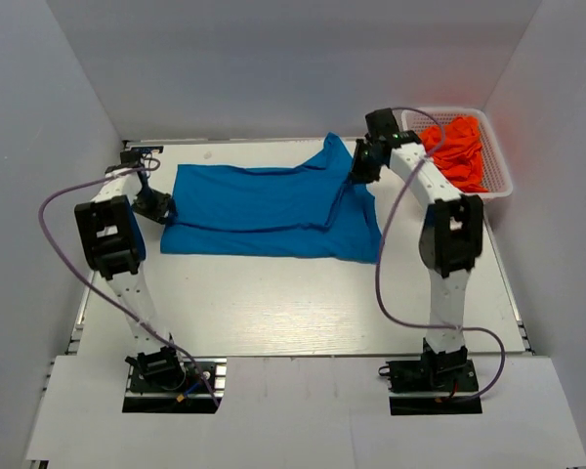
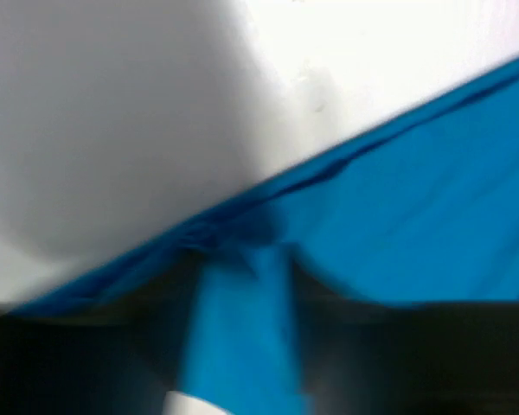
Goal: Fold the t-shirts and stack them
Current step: Fold the flattened tshirt in 1/3 of the way
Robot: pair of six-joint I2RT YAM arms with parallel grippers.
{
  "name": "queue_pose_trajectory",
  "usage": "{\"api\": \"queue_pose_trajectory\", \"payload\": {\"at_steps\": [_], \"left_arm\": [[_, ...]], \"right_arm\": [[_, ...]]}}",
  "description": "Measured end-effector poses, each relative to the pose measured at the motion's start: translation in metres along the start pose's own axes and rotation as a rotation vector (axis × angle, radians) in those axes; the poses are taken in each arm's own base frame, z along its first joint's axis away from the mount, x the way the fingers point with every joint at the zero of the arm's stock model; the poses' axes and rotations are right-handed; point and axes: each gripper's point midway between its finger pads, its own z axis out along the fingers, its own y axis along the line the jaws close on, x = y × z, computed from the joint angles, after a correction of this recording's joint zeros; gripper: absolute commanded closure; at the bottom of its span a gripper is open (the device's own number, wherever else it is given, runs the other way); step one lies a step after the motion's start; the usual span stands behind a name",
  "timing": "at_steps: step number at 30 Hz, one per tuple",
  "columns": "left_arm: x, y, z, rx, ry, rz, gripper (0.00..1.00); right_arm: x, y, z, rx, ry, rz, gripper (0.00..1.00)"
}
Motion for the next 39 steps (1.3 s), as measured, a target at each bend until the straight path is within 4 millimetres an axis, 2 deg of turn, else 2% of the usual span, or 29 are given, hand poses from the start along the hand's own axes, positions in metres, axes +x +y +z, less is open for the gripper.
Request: {"api": "queue_pose_trajectory", "payload": {"at_steps": [1, 2, 3, 5, 6, 7, 8, 11, 16, 19, 24, 27, 31, 35, 39], "left_arm": [[-0.004, -0.005, 0.009, 0.0, 0.005, 0.01, 0.2], [-0.005, -0.014, 0.013, 0.019, 0.024, 0.002, 0.08], [-0.01, -0.023, 0.009, 0.042, 0.017, 0.009, 0.0], [-0.017, -0.03, 0.002, 0.055, -0.009, 0.025, 0.0], [-0.018, -0.03, 0.001, 0.052, -0.017, 0.03, 0.0], [-0.019, -0.028, 0.0, 0.043, -0.021, 0.038, 0.0], [-0.018, -0.024, -0.001, 0.029, -0.021, 0.046, 0.0], [-0.017, -0.018, -0.008, 0.011, -0.026, 0.072, 0.0], [-0.015, -0.013, -0.038, 0.036, -0.061, 0.132, 0.0], [-0.015, -0.008, -0.055, 0.032, -0.094, 0.169, 0.0], [-0.013, -0.005, -0.07, 0.06, -0.118, 0.211, 0.0], [0.001, 0.003, -0.064, 0.074, -0.082, 0.223, 0.0], [0.02, 0.016, -0.048, 0.066, -0.012, 0.236, 0.0], [0.025, 0.014, -0.045, 0.079, 0.002, 0.245, 0.0], [0.025, 0.014, -0.045, 0.077, -0.004, 0.252, 0.0]], "right_arm": [[-0.011, 0.0, 0.012, 0.003, -0.009, -0.009, 0.55], [-0.024, -0.002, 0.026, 0.01, -0.031, -0.018, 0.31], [-0.035, -0.006, 0.039, 0.032, -0.054, -0.029, 0.28], [-0.044, -0.016, 0.053, 0.058, -0.068, -0.051, 0.28], [-0.043, -0.017, 0.053, 0.06, -0.063, -0.056, 0.28], [-0.041, -0.019, 0.053, 0.061, -0.057, -0.064, 0.22], [-0.039, -0.018, 0.052, 0.049, -0.059, -0.078, 0.1], [-0.021, -0.017, 0.039, 0.016, -0.036, -0.115, 0.1], [0.044, 0.0, -0.004, -0.101, 0.035, -0.165, 0.1], [0.069, 0.017, -0.012, -0.18, 0.064, -0.193, 0.1], [0.098, 0.032, 0.007, -0.242, 0.139, -0.197, 0.1], [0.108, 0.033, 0.023, -0.244, 0.163, -0.173, 0.1], [0.125, 0.029, 0.031, -0.238, 0.189, -0.141, 0.1], [0.128, 0.037, 0.04, -0.26, 0.2, -0.126, 0.1], [0.133, 0.047, 0.058, -0.296, 0.214, -0.113, 0.1]]}}
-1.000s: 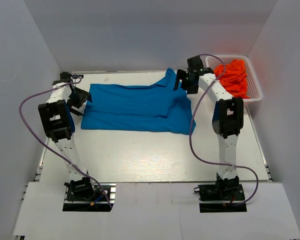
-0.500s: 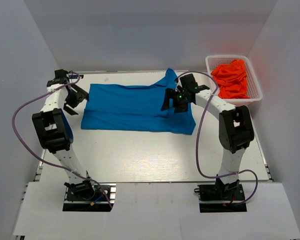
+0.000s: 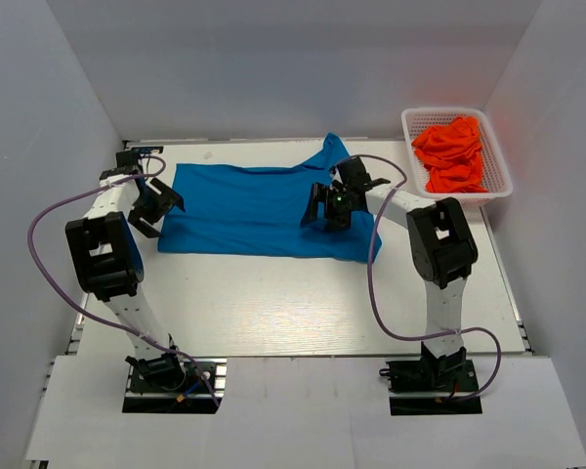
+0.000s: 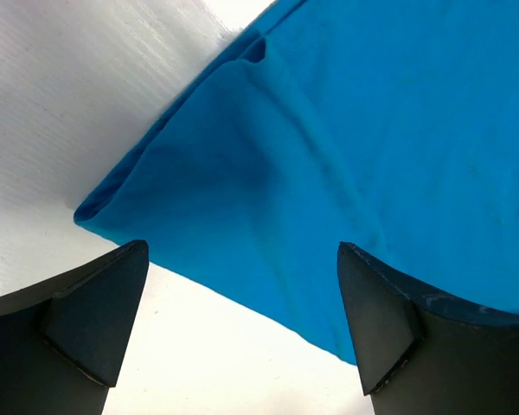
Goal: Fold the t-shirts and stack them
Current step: Fold the flattened tshirt in 1/3 of the way
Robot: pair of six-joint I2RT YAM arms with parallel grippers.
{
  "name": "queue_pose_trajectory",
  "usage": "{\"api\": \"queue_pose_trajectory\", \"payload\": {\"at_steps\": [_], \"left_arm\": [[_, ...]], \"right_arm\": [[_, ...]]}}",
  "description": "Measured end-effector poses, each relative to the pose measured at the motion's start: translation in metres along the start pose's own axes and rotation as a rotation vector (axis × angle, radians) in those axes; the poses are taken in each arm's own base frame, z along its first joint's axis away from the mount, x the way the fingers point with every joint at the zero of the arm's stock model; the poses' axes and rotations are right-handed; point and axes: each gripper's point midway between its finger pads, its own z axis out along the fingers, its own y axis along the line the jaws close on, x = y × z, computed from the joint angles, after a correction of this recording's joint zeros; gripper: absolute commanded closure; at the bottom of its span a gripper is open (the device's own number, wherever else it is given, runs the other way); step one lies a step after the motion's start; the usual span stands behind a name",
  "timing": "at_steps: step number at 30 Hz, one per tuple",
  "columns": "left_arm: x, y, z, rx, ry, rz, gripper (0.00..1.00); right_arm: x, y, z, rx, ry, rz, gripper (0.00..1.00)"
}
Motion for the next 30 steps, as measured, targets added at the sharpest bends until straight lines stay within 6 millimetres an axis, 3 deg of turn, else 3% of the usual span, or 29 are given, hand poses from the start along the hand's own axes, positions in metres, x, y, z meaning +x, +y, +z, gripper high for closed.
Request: {"api": "queue_pose_trajectory", "payload": {"at_steps": [3, 8, 12, 16, 18, 19, 23, 27, 30], "left_arm": [[0.0, 0.0, 0.0, -0.002, -0.001, 0.001, 0.0], [0.0, 0.0, 0.0, -0.001, -0.001, 0.004, 0.0], [0.0, 0.0, 0.0, -0.001, -0.001, 0.007, 0.0], [0.001, -0.001, 0.0, 0.008, 0.002, 0.013, 0.0], [0.0, -0.005, 0.0, 0.024, -0.001, 0.018, 0.0], [0.0, -0.008, 0.001, 0.04, -0.001, 0.021, 0.0], [0.009, -0.025, 0.006, 0.107, 0.022, 0.045, 0.0], [0.024, -0.042, 0.021, 0.159, 0.058, 0.078, 0.0], [0.042, -0.043, 0.042, 0.161, 0.111, 0.089, 0.0]], "right_arm": [[-0.014, 0.012, 0.009, -0.033, -0.019, 0.0, 0.1], [-0.073, 0.037, 0.026, -0.05, -0.14, -0.037, 0.1], [-0.123, 0.059, 0.019, -0.037, -0.275, -0.065, 0.1], [-0.138, 0.057, 0.009, 0.02, -0.33, -0.068, 0.1], [-0.13, 0.041, 0.007, 0.078, -0.327, -0.062, 0.1], [-0.116, 0.028, 0.004, 0.124, -0.313, -0.053, 0.1], [-0.037, -0.021, -0.026, 0.259, -0.208, -0.019, 0.1], [0.018, -0.036, -0.055, 0.23, -0.158, 0.01, 0.1], [0.045, -0.049, -0.058, 0.199, -0.133, 0.046, 0.1]]}}
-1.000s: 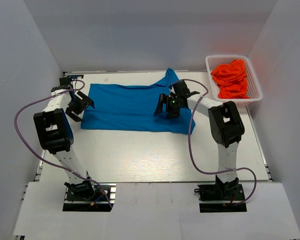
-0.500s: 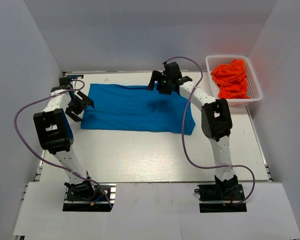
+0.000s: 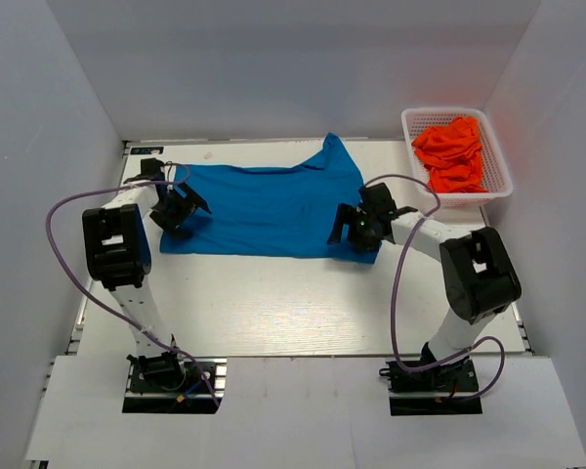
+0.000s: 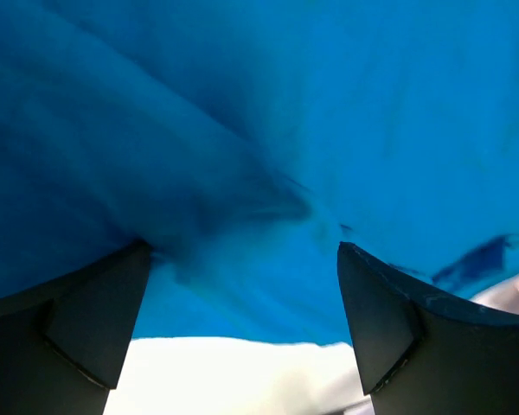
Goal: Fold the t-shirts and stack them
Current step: Fold the flattened tshirt in 1/3 of the way
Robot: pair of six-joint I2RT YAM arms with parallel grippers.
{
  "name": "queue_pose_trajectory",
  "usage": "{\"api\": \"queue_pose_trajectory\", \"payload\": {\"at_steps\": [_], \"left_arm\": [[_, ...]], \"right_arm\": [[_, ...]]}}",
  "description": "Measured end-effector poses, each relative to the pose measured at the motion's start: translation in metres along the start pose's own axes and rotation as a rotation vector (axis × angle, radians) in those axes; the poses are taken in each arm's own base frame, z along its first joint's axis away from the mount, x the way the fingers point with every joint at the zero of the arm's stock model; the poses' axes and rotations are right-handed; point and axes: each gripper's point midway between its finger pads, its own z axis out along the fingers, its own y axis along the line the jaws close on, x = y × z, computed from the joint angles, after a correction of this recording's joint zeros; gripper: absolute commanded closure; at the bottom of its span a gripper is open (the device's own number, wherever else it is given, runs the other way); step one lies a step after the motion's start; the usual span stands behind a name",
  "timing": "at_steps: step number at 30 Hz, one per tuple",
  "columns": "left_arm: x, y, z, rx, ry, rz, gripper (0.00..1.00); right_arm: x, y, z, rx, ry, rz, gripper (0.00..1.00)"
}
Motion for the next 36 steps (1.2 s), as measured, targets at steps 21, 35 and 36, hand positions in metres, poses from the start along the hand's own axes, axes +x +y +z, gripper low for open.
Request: {"api": "queue_pose_trajectory", "payload": {"at_steps": [21, 35, 36], "left_arm": [[0.128, 0.075, -0.045, -0.073, 0.091, -0.004, 0.0], [-0.045, -0.002, -0.092, -0.146, -0.3, -0.001, 0.0], [-0.055, 0.0, -0.079, -0.168, -0.291, -0.011, 0.0]], "right_arm": [[0.126, -0.061, -0.083, -0.012, 0.023, 0.208, 0.1], [-0.105, 0.02, -0.12, 0.033, -0.274, -0.059, 0.1], [-0.119, 0.019, -0.113, 0.056, -0.284, -0.064, 0.1]]}}
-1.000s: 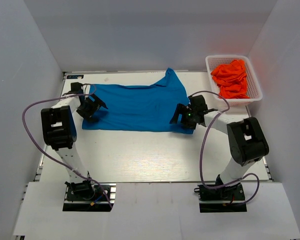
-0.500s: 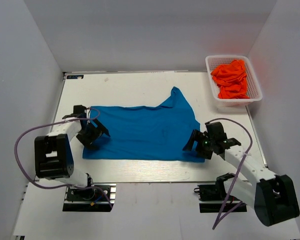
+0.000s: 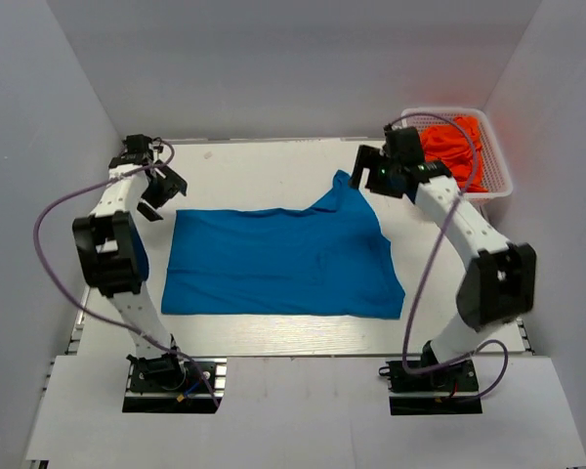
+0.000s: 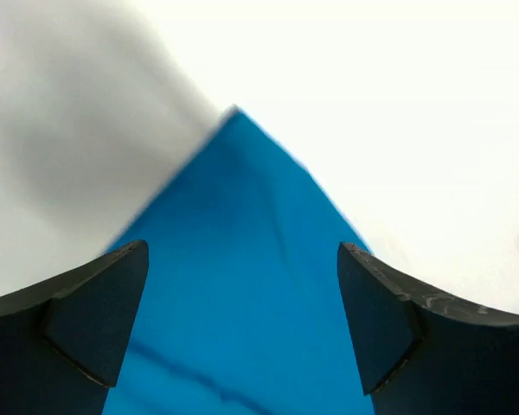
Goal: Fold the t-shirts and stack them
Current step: Fold the flattened tshirt in 1/3 of the way, then grap the side of the flattened tshirt furthest away from the robot with both arms
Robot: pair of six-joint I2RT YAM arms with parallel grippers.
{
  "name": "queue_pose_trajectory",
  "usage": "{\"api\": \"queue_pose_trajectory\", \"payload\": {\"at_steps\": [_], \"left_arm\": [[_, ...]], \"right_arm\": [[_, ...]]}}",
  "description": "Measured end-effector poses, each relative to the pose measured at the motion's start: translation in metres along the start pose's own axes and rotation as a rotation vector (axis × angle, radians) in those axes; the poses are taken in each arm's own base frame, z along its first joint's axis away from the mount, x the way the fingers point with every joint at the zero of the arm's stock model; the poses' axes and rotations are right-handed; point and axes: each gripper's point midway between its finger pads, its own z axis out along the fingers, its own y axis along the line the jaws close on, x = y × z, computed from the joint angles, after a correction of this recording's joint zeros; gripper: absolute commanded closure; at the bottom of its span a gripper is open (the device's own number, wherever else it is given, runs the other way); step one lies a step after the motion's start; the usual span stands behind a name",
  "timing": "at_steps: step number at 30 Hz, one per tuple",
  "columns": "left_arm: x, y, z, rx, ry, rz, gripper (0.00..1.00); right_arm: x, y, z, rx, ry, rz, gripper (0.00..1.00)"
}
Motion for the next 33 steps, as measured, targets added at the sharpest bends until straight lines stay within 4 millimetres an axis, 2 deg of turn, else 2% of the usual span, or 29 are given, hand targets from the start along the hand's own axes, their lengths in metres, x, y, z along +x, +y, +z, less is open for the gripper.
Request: {"api": "queue_pose_trajectory", "payload": {"at_steps": [2, 5, 7, 11, 12, 15, 20, 23, 24, 26, 27, 28, 30, 33], "left_arm": [[0.0, 0.004, 0.03, -0.054, 0.04, -0.009, 0.0], [0.006, 0.01, 0.074, -0.122, 0.103, -0.023, 0.1], [0.009, 0.012, 0.091, -0.15, 0.124, -0.025, 0.21], [0.003, 0.008, 0.092, -0.166, 0.106, -0.022, 0.52], [0.003, 0.007, 0.093, -0.165, 0.104, -0.02, 0.66], [0.007, 0.008, 0.101, -0.173, 0.115, -0.009, 0.99], [0.011, 0.006, 0.101, -0.142, 0.122, 0.002, 1.0], [0.014, 0.007, 0.098, -0.124, 0.115, 0.009, 1.0], [0.016, 0.008, 0.097, -0.118, 0.114, 0.014, 1.0], [0.019, 0.009, 0.095, -0.111, 0.119, 0.021, 1.0], [0.02, 0.008, 0.094, -0.106, 0.119, 0.028, 1.0], [0.02, 0.008, 0.094, -0.103, 0.121, 0.032, 1.0], [0.021, 0.007, 0.094, -0.094, 0.125, 0.038, 1.0], [0.022, 0.006, 0.093, -0.086, 0.13, 0.045, 1.0]], "right_arm": [[-0.017, -0.004, 0.023, 0.05, -0.009, -0.014, 0.1], [-0.037, -0.013, 0.061, 0.119, -0.014, -0.036, 0.1], [-0.05, -0.015, 0.087, 0.146, -0.02, -0.055, 0.1], [-0.07, -0.022, 0.14, 0.187, -0.032, -0.108, 0.1], [-0.074, -0.023, 0.151, 0.19, -0.038, -0.117, 0.1], [-0.074, -0.028, 0.182, 0.195, -0.033, -0.134, 0.1], [-0.048, -0.037, 0.222, 0.183, 0.016, -0.142, 0.1], [-0.033, -0.038, 0.24, 0.162, 0.045, -0.141, 0.32], [-0.03, -0.039, 0.244, 0.158, 0.052, -0.142, 0.51], [-0.031, -0.037, 0.247, 0.146, 0.042, -0.151, 0.56], [-0.033, -0.036, 0.248, 0.14, 0.033, -0.149, 0.64], [-0.035, -0.034, 0.249, 0.133, 0.025, -0.151, 0.82], [-0.039, -0.032, 0.25, 0.122, 0.011, -0.165, 1.0], [-0.041, -0.03, 0.251, 0.111, 0.002, -0.175, 1.0]]}}
